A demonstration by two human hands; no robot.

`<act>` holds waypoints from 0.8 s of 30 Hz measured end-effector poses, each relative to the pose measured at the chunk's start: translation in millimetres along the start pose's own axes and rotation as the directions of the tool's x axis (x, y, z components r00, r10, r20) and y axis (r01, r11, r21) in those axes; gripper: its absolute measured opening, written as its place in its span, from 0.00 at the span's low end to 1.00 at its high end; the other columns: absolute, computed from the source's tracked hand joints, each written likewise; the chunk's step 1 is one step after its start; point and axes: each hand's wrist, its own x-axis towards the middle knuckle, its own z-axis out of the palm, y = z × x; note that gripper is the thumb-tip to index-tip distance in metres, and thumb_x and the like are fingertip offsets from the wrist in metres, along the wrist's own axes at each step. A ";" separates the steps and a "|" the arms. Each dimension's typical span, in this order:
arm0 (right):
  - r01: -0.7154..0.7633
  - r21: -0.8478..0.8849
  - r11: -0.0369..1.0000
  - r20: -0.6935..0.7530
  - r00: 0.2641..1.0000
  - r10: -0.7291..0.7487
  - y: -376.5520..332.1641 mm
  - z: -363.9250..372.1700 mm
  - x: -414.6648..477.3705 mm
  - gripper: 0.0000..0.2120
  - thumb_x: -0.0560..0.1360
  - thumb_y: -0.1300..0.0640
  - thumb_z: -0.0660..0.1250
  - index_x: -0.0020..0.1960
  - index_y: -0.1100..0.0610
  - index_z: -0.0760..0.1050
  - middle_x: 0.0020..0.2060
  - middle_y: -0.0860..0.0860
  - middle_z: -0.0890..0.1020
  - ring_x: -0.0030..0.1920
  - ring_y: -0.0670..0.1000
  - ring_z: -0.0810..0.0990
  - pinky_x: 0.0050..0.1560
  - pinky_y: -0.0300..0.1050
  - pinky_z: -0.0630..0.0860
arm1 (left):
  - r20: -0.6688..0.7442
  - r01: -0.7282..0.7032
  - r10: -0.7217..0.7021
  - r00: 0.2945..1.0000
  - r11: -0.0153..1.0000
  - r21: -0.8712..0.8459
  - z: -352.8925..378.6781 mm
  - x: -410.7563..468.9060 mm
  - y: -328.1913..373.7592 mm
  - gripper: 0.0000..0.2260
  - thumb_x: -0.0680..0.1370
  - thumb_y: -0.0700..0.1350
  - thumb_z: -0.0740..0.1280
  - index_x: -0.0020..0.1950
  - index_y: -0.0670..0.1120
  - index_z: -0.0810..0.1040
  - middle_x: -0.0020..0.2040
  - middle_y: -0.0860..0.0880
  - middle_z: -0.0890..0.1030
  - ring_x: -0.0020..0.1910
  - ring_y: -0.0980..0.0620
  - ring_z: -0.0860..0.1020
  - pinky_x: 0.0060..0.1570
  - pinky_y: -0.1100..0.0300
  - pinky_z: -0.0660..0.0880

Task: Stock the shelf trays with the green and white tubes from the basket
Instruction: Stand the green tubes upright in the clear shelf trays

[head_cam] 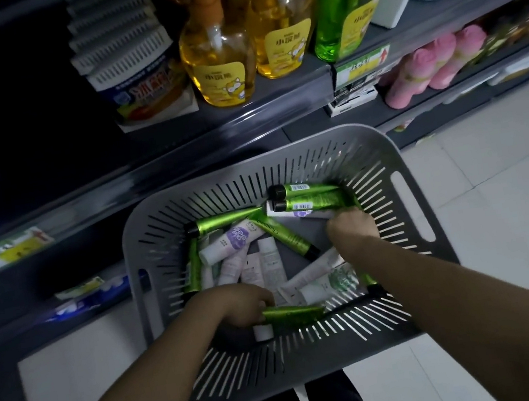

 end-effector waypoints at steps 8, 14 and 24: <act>-0.127 0.567 0.814 -0.011 0.987 0.162 15.1 -25.4 -14.6 0.12 0.73 0.58 0.66 0.56 0.58 0.80 0.49 0.58 0.83 0.50 0.58 0.82 0.46 0.44 0.75 | -0.041 0.115 -0.122 0.992 0.983 -0.142 -23.1 -33.2 4.0 0.18 0.79 0.41 0.58 0.69 0.46 0.70 0.66 0.47 0.72 0.59 0.48 0.73 0.54 0.56 0.72; -0.082 0.956 0.282 0.073 0.997 0.040 10.3 -56.0 -38.6 0.05 0.74 0.68 0.69 0.49 0.63 0.78 0.29 0.52 0.74 0.20 0.42 0.71 0.20 0.33 0.68 | -0.278 -0.031 -0.183 0.943 0.784 -0.620 -29.0 -69.1 0.8 0.19 0.82 0.50 0.54 0.70 0.43 0.66 0.54 0.47 0.73 0.45 0.55 0.73 0.50 0.61 0.72; 0.118 0.988 0.102 -0.100 0.981 -0.166 -13.2 -135.8 -82.2 0.09 0.75 0.69 0.68 0.39 0.59 0.78 0.30 0.54 0.78 0.30 0.50 0.74 0.29 0.38 0.74 | -0.673 -0.586 -0.161 0.722 0.376 -0.718 -17.1 -148.5 -1.6 0.11 0.77 0.36 0.65 0.56 0.48 0.74 0.45 0.47 0.83 0.42 0.48 0.81 0.47 0.55 0.75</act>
